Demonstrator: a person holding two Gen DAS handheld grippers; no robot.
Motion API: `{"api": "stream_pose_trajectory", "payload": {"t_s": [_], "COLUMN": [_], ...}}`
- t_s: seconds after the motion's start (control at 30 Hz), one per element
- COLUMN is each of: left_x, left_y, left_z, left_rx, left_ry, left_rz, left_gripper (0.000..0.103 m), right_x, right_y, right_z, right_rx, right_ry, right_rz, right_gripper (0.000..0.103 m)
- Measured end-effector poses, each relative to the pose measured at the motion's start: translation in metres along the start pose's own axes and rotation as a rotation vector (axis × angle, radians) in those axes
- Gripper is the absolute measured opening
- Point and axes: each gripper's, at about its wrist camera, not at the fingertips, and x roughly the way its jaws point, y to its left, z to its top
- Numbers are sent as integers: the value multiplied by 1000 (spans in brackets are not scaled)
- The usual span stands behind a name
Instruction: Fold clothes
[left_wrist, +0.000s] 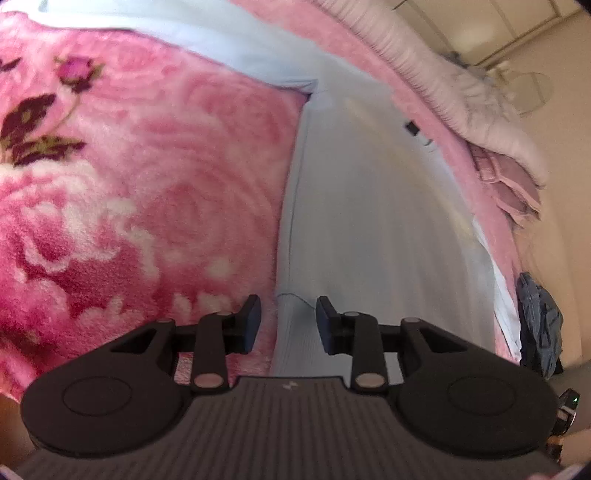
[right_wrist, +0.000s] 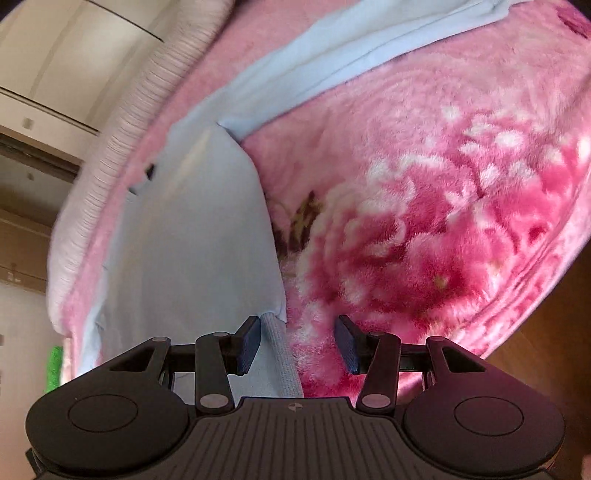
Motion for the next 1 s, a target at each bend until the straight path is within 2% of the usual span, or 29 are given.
{"api": "stream_pose_trajectory", "payload": {"t_s": [0.17, 0.27, 0.33, 0.4, 0.43, 0.47, 0.67, 0.77, 0.83, 0.9, 0.93, 1.0], "left_x": [-12, -16, -13, -9, -7, -7, -23, -25, -26, -35, -41, -56], "left_y": [0, 2, 5, 5, 5, 5, 2, 5, 0, -13, -21, -37], "left_z": [-21, -28, -30, -30, -29, -28, -34, -44, -45, -39, -37, -36], "left_rx": [42, 3, -4, -23, -28, -14, 85, 76, 101, 131, 171, 257], "left_ry": [-55, -60, -56, -57, -57, -58, -93, -3, 22, 7, -18, -96], "left_rz": [-16, -37, -72, -67, -67, -76, -108, -54, 1, 49, 64, 91], "left_gripper": [28, 28, 26, 14, 10, 3, 2, 5, 5, 5, 5, 5], "right_x": [0, -1, 1, 10, 10, 8, -3, -2, 4, 3, -3, -14], "right_y": [-5, -2, 3, 8, 11, 14, 26, 23, 34, 52, 62, 80], "right_z": [-14, -23, -27, -27, -28, -29, -32, -35, -36, -37, -40, -47], "right_rx": [-48, -23, -34, -44, -40, -56, -97, -38, -78, -145, -196, -296], "right_ry": [-59, -5, -1, -16, -17, -21, -63, -27, -15, -28, -65, -141], "right_rz": [91, 102, 102, 68, 44, 31, -4, -82, -161, -220, -245, -295], "right_gripper": [48, 48, 48, 40, 19, 7, 5, 5, 6, 6, 8, 19]}}
